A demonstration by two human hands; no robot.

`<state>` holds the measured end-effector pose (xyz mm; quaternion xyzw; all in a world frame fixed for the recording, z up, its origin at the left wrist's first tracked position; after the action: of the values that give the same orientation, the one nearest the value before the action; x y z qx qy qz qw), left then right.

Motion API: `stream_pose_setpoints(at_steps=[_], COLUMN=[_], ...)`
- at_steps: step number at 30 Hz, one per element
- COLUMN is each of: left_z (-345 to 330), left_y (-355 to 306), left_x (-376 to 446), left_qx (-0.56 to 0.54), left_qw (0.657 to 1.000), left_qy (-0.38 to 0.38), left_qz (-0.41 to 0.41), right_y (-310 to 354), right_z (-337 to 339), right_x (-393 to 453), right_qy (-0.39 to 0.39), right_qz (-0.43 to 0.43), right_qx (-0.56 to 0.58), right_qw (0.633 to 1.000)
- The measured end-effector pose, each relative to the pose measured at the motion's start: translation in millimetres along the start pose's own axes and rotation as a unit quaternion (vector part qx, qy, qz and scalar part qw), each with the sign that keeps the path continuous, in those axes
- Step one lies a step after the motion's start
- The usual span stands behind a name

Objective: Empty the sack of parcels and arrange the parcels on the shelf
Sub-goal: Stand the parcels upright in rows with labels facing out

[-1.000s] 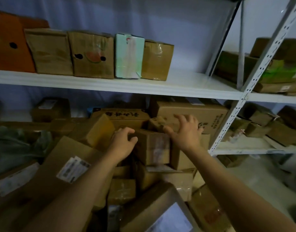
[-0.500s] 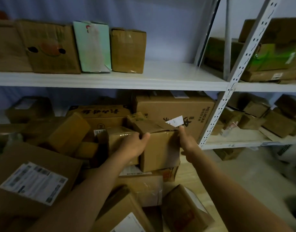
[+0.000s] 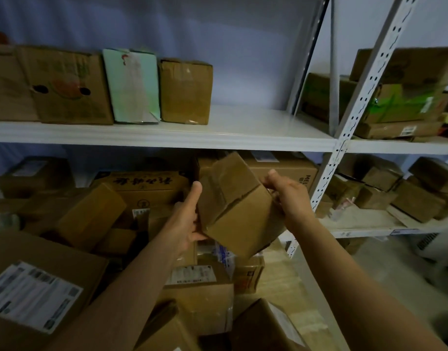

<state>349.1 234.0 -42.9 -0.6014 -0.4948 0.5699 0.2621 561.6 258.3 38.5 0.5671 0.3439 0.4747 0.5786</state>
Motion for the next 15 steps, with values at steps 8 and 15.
stream_pose_setpoints(at_steps=[8,15], left_z=[-49.6,-70.6], left_y=[29.8,41.5], left_x=[12.8,30.0], left_qx=[0.027,-0.026], left_qw=[0.995,0.996], left_qy=[0.03,-0.084], left_qz=[0.091,0.024], right_y=[-7.7,-23.8], right_z=[-17.0,-12.8], right_x=[21.6,40.9], right_qy=[0.157,0.187], right_qz=[-0.007,0.024], right_qx=[0.098,0.079], right_qw=[0.983,0.979])
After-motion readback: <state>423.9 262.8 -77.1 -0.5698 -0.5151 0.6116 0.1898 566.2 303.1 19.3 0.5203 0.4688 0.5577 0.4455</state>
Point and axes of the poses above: each hand's wrist, its own x-axis towards the middle knuckle, its own z-axis out of the back of the hand, y = z × x, the point moved 10 cm from there along x, towards the middle knuckle, and after that the axes turned 8 degrees about -y, right-handed, at the moved point
